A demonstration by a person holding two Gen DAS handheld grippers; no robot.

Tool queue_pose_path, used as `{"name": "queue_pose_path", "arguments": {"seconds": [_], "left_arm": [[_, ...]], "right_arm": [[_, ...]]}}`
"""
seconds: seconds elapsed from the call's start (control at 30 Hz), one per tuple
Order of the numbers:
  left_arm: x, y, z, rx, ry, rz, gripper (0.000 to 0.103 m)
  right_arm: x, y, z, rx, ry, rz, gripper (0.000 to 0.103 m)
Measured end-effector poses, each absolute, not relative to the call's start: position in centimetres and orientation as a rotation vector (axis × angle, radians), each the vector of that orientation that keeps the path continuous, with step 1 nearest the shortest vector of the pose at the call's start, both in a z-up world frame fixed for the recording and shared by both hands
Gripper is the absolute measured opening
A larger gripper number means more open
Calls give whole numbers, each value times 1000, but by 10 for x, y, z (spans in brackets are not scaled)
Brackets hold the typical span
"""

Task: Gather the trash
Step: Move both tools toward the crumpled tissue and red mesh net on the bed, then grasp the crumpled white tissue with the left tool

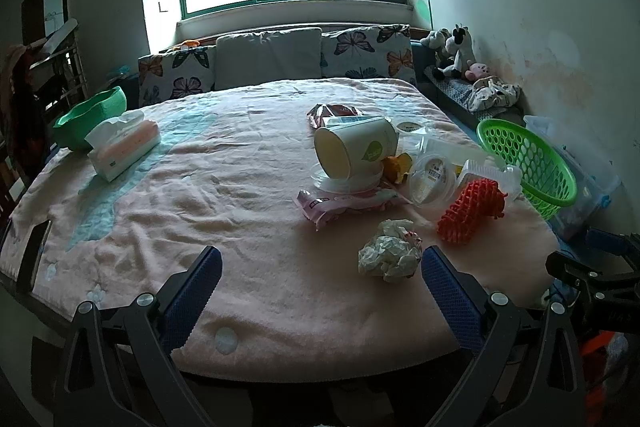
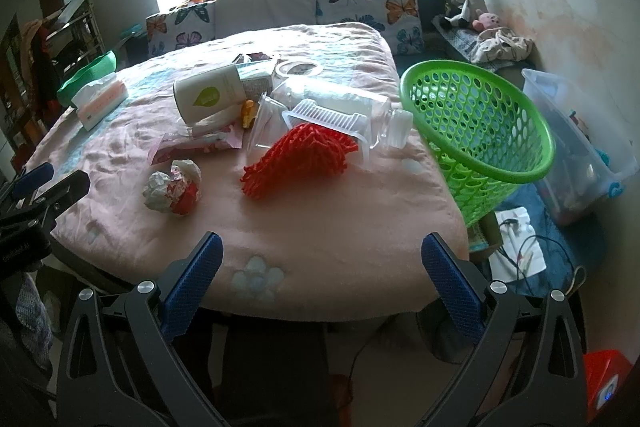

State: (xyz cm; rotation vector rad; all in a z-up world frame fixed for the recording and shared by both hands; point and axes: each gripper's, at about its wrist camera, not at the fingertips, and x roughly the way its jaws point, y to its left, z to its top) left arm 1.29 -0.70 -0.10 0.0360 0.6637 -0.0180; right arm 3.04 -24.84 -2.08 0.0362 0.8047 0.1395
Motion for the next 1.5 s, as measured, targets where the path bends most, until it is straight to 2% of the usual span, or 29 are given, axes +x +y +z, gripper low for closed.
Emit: {"name": "queue_pose_path", "arguments": {"seconds": [0.53,1.5], "left_arm": [[30,-8,-10,36,695,-61,97],[88,-29,-53,35,861,-194,96]], "right_arm": [[46,-252,-19,28,801,146,99],[92,-257,-28,33,833,166,98]]}}
